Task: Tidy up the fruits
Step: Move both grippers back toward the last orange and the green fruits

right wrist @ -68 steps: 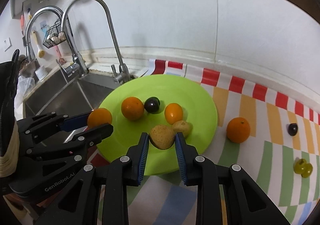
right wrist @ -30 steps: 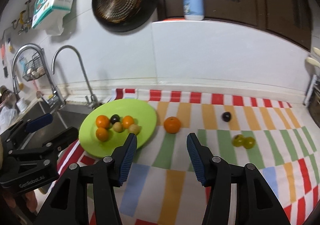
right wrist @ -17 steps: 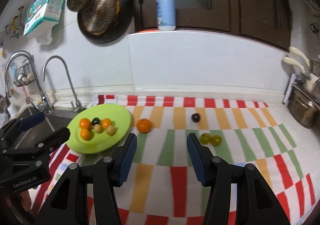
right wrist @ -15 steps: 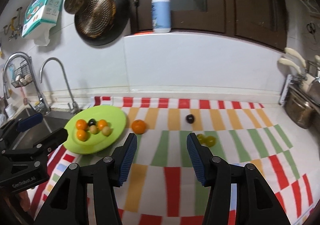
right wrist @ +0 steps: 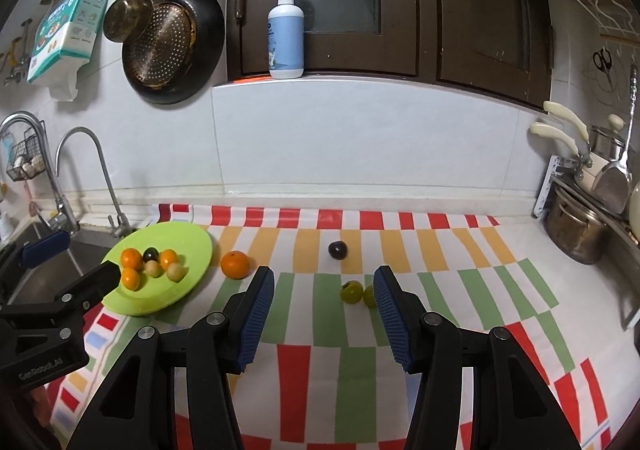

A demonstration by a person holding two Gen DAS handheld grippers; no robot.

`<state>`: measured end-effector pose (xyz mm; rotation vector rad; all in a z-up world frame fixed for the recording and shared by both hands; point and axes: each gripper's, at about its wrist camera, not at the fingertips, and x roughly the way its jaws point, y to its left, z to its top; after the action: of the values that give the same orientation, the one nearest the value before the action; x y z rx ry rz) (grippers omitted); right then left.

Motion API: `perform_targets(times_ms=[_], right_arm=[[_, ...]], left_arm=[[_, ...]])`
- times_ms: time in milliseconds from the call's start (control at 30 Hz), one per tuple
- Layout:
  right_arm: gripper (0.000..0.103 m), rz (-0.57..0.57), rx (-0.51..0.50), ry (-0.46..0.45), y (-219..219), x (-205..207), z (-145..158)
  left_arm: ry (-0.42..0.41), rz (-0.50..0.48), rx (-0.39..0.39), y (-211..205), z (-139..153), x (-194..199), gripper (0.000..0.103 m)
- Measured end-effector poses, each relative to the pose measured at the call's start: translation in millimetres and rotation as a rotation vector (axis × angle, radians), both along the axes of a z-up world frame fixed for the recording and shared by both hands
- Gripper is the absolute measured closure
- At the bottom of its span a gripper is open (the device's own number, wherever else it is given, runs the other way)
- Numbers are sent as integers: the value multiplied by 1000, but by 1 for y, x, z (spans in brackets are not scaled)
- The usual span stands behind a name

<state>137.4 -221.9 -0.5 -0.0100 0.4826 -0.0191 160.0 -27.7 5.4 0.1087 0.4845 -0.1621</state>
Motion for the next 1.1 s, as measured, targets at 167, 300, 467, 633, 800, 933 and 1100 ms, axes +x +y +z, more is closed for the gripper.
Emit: perform_targets(times_ms=[167, 300, 467, 633, 800, 933, 1100], right_arm=[[50, 6, -1, 8, -5, 11, -2], [50, 7, 1, 26, -9, 23, -8], [50, -2, 5, 52, -15, 37, -19], [50, -21, 10, 95, -23, 54, -35], [50, -43, 17, 136, -31, 67, -49], [50, -54, 26, 171, -36, 77, -61], [51, -46, 27, 193, -36, 88, -70]], left_arm=[[7, -4, 3, -7, -4, 12, 16], [20, -6, 10, -13, -9, 25, 16], [42, -8, 17, -17, -20, 42, 16], [71, -18, 32, -25, -31, 58, 16], [100, -36, 39, -34, -42, 75, 16], [117, -48, 51, -38, -51, 87, 16], [141, -54, 58, -40, -62, 101, 16]])
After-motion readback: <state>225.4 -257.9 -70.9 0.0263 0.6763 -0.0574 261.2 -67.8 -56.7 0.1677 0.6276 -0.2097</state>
